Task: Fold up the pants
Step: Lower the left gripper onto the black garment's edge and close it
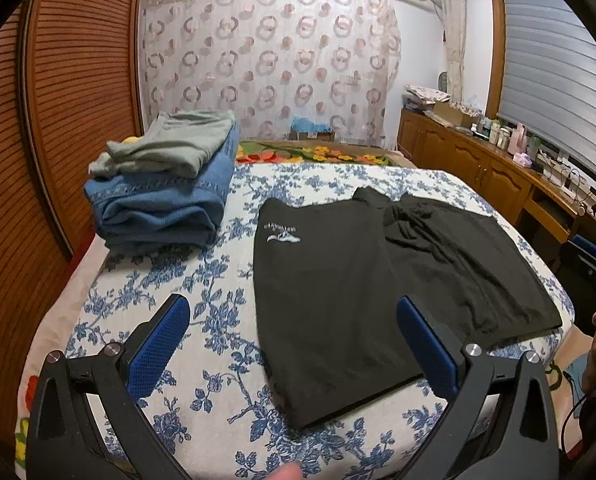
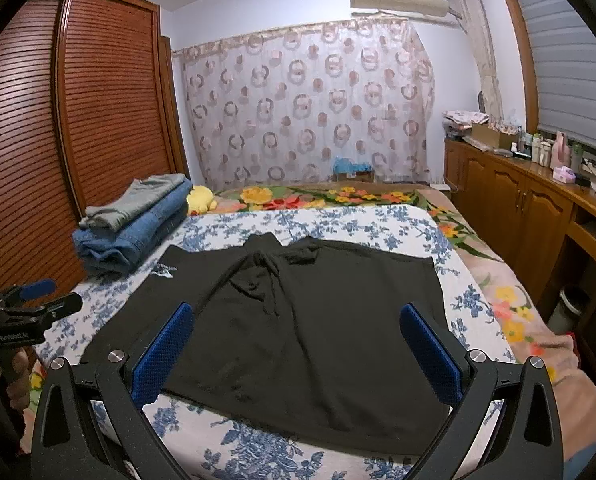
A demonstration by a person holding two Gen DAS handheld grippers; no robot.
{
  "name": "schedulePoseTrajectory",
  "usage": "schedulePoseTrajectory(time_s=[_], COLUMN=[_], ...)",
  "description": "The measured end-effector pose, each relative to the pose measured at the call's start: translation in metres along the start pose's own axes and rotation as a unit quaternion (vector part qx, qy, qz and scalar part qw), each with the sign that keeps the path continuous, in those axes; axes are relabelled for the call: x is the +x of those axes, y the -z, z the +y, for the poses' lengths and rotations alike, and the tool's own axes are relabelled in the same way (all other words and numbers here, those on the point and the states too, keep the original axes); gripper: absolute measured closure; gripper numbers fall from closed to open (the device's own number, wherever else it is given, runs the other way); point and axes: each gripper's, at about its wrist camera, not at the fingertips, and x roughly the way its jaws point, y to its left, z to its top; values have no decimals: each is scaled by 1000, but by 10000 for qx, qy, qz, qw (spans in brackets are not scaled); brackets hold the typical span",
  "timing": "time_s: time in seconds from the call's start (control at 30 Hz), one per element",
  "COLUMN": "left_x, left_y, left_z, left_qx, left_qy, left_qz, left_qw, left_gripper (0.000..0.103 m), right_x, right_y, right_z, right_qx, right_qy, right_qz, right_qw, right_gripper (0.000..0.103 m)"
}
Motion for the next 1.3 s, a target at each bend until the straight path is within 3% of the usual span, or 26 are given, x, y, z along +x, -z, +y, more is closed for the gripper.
schedulePoseTrajectory(time_s=[0.27,0.47,0.63,1.0,1.13,1.3], left_x=[20,25,28,16,16,21], left_y=[16,27,35,44,46,48], left_z=[13,26,35,38,33,28], left_qx=[-27,-186,-258,-223,-162,-123], left_qy=[73,194,294,615,733,858], left_qz=[389,440,600,601,670,817], left_qw=[9992,9987,9974,9960,9949,9929], left_gripper=[0,0,8,42,50,69], right_x=[12,28,36,36,25,10], right_y=[3,7,10,11,9,7], right_z=[10,7,9,10,9,12], right_qx=[-109,-252,-336,-606,-634,-675], right_qy=[-62,-50,-73,87,56,32], right_qz=[343,679,914,1332,1293,1285], right_qw=[9993,9974,9952,9892,9896,9894], right_gripper=[0,0,0,0,0,0])
